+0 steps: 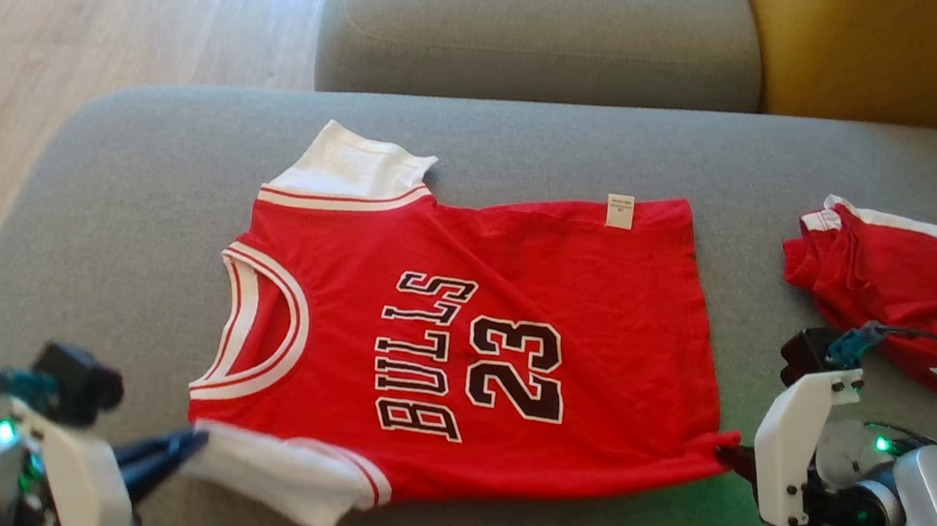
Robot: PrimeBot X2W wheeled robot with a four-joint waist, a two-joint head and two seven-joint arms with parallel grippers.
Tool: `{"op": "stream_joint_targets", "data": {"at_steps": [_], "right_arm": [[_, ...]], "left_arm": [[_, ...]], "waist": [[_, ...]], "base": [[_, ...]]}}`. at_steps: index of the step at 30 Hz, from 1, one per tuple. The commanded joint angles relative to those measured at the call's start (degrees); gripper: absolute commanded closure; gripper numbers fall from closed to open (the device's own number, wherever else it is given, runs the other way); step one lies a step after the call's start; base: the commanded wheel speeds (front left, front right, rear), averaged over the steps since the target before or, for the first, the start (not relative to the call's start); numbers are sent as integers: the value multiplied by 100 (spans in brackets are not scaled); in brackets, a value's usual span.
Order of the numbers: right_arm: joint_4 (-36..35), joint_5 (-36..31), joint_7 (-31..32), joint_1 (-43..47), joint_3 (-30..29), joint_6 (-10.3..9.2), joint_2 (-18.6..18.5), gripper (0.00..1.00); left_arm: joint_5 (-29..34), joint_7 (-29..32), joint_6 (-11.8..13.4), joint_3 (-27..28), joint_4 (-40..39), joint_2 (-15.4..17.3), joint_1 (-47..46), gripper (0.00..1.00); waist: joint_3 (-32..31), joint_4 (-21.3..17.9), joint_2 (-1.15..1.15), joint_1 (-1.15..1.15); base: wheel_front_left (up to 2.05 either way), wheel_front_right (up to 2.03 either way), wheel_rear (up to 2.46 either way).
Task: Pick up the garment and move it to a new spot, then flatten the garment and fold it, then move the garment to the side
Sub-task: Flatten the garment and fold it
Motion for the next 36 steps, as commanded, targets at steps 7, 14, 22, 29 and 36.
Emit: {"op": "stream_joint_targets", "data": {"at_steps": [7,14,22,29,36], "right_arm": [[-130,-306,-133,-440,-352,-2,293,100],[311,-636,-398,-825,-577,-2,573,100],[816,-884,-748,-1201,-683,-2,732,100],[1317,-1080,-1238,-1536,-844,-2,808,100],[1640,-1072,-1461,-1775,-770,-2,805,100]], "left_arm": [[152,-423,67,470,204,-55,-921,100],[417,-579,223,412,771,-411,-1535,100],[583,-650,354,347,1364,-722,-2097,100],[804,-800,445,195,1945,-1057,-2576,100],[951,-883,451,50,2467,-1313,-3009,100]], "waist": [[134,-40,0,0],[299,-3,0,0],[537,22,0,0],[780,43,0,0],[994,60,0,0]], "base": [[0,0,0],[0,0,0],[0,0,0],[0,0,0],[0,0,0]]}}
